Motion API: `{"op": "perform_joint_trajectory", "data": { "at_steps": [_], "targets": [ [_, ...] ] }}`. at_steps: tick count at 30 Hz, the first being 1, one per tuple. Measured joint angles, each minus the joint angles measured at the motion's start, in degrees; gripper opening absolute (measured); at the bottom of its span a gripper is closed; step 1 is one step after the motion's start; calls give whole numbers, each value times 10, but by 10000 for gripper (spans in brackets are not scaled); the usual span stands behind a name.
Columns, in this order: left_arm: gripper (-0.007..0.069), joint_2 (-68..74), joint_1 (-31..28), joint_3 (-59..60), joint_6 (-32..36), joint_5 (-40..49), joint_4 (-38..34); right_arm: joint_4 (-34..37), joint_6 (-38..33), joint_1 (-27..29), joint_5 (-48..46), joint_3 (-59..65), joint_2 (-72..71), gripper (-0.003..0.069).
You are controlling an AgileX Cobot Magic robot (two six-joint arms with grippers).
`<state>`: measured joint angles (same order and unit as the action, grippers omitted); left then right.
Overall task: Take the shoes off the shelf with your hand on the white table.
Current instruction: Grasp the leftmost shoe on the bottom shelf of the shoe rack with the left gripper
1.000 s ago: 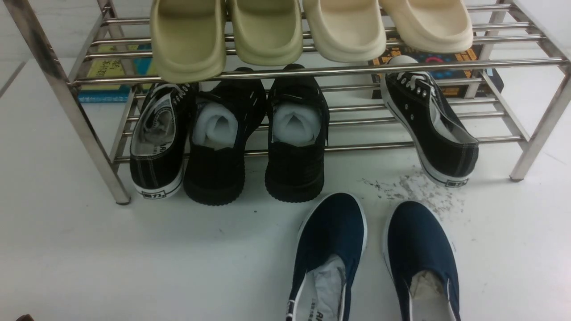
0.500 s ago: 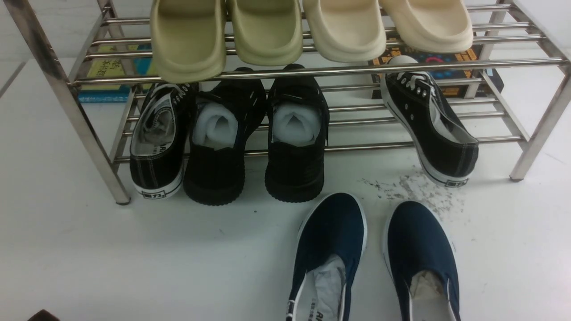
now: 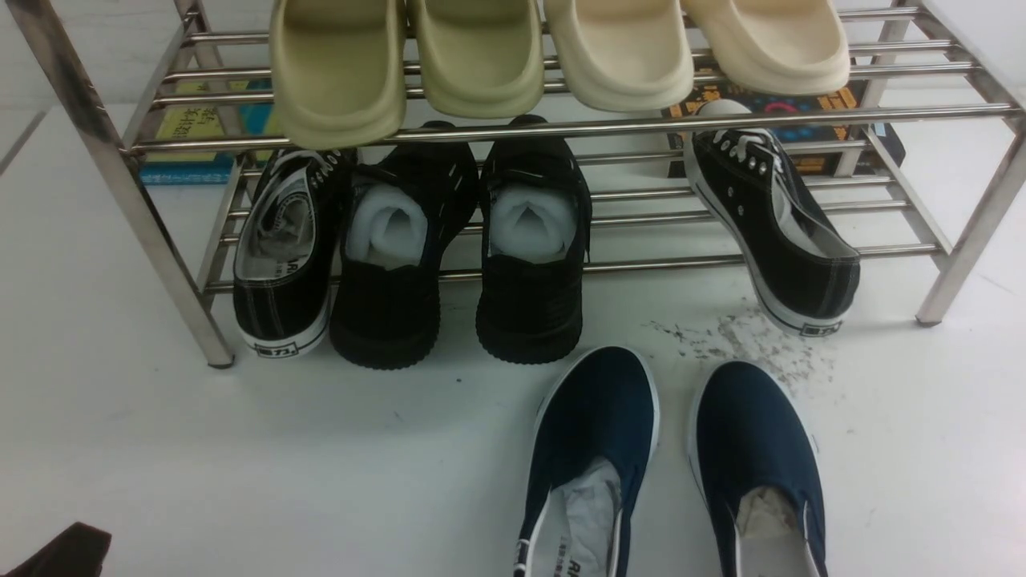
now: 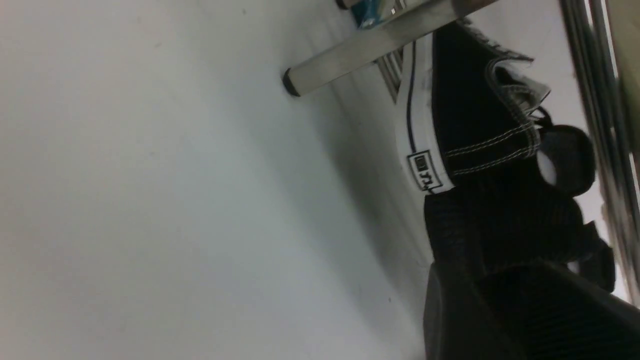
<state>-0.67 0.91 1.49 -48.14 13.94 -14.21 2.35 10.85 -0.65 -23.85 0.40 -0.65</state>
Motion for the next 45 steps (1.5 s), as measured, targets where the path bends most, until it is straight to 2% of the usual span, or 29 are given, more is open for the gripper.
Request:
{"op": "perform_joint_trajectory", "data": {
  "at_steps": [3,6,10,14,18,21,24,28,29,32,33,34,36,39,40,45],
  "targets": [
    [225,0,0,0,-9,-26,-19,0,0,0,0,0,0,237],
    [189,0,0,-16,-3,-7,-23,0,0,0,0,0,0,237],
    [78,28,0,-112,39,81,3,0,0,0,0,0,0,237],
    [4,150,0,-249,111,208,57,0,0,0,0,0,0,237],
    [1,267,0,-330,171,285,84,0,0,0,0,0,0,237],
    [3,432,0,-421,240,335,100,0,0,0,0,0,0,237],
    [34,557,0,-497,290,356,100,0,0,0,0,0,0,237],
    [150,709,0,-600,327,374,85,0,0,0,0,0,0,237],
    [158,709,0,-604,328,375,83,0,0,0,0,0,0,237],
    [291,785,16,-665,341,374,76,0,0,0,0,0,0,237],
    [298,791,18,-667,341,373,77,0,0,0,0,0,0,237],
    [355,811,40,-685,341,360,83,0,0,0,0,0,0,237],
    [397,830,64,-695,337,336,101,0,0,0,0,0,0,237],
    [426,842,87,-698,313,301,134,0,0,0,0,0,0,237],
    [434,850,99,-699,287,276,166,0,0,0,0,0,0,237],
    [440,872,111,-699,233,230,220,0,0,0,0,0,0,237]
  ]
}}
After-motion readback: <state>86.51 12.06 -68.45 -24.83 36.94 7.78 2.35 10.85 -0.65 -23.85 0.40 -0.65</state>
